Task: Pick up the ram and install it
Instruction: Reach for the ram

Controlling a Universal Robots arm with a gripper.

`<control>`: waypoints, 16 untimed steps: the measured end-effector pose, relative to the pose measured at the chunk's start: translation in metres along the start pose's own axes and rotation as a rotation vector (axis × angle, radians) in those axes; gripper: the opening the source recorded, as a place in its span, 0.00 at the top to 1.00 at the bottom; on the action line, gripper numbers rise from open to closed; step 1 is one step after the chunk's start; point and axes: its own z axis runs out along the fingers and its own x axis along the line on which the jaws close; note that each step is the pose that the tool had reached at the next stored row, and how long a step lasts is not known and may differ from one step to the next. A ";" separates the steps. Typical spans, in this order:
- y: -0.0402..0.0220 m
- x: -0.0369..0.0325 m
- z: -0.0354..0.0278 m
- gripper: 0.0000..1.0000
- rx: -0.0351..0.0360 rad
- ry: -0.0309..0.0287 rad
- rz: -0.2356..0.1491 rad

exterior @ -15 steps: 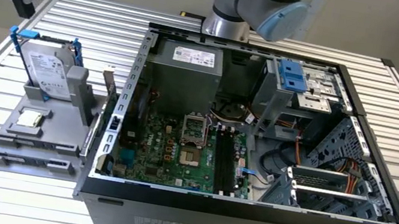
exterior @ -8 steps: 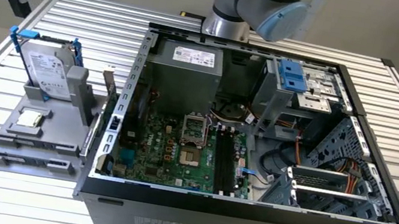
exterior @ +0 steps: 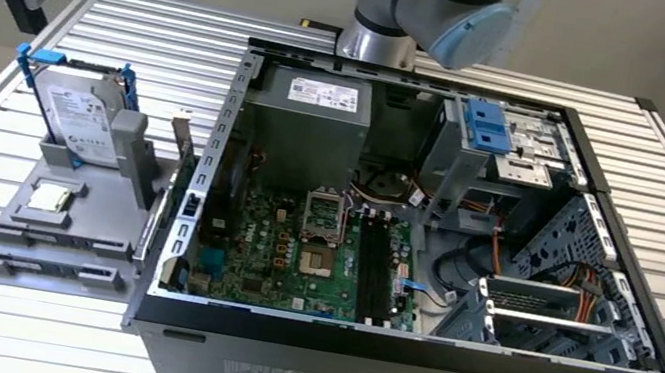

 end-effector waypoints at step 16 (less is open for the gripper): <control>-0.0287 -0.0010 -0.0014 1.00 0.0000 0.0000 -0.001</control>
